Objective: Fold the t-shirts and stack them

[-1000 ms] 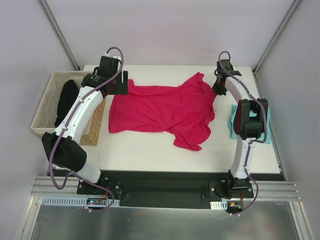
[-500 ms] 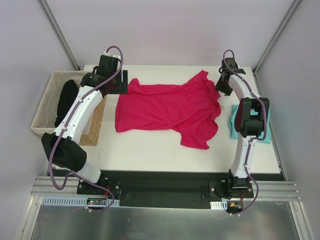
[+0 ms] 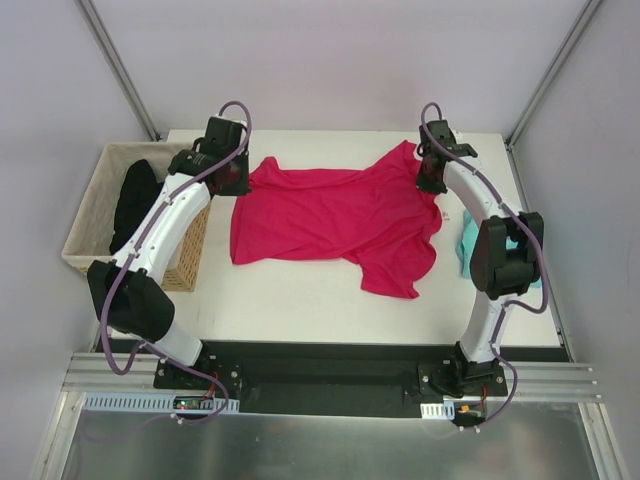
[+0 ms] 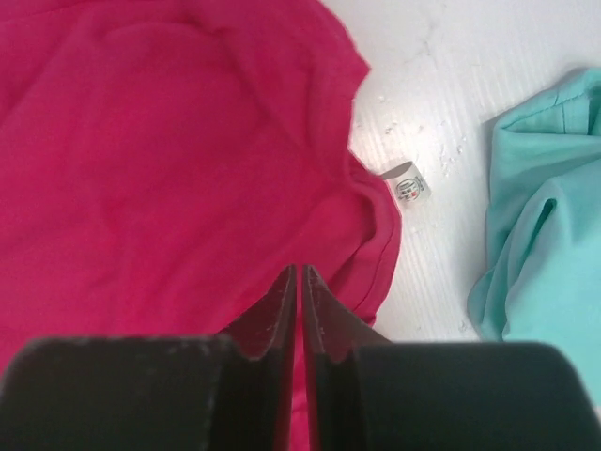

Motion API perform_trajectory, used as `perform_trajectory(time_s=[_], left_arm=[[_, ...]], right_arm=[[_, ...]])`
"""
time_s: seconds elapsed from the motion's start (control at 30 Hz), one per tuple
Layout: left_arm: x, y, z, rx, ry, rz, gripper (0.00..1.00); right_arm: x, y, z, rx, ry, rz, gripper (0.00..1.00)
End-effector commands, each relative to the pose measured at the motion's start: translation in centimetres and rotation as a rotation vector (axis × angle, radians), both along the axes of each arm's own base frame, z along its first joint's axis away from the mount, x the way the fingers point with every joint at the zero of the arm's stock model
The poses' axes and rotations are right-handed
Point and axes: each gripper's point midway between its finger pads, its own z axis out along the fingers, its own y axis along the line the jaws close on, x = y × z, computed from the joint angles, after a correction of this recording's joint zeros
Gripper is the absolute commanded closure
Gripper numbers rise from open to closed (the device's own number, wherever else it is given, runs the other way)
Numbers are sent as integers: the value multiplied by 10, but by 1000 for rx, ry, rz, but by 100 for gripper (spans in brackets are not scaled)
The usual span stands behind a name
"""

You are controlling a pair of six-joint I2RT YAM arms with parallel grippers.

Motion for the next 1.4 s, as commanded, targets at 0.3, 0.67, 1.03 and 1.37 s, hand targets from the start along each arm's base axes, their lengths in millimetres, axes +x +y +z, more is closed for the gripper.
perform_trajectory(time_s=[0.3,0.67,1.03,1.37], left_arm=[[-7,-20,-55,-71,122,-19,100],[-58,-7,-121,-43,303,15,87],[-97,21,-155,44,386,129,74],[-88,28,-174,123,469,160,76]], right_arm=[[-43,31,67,11,-136,92,99],[-64,53,60,23,-121,128,72],[-66,60,78,49,-152,138,67],[-74,54,107,54,-207,142,63]])
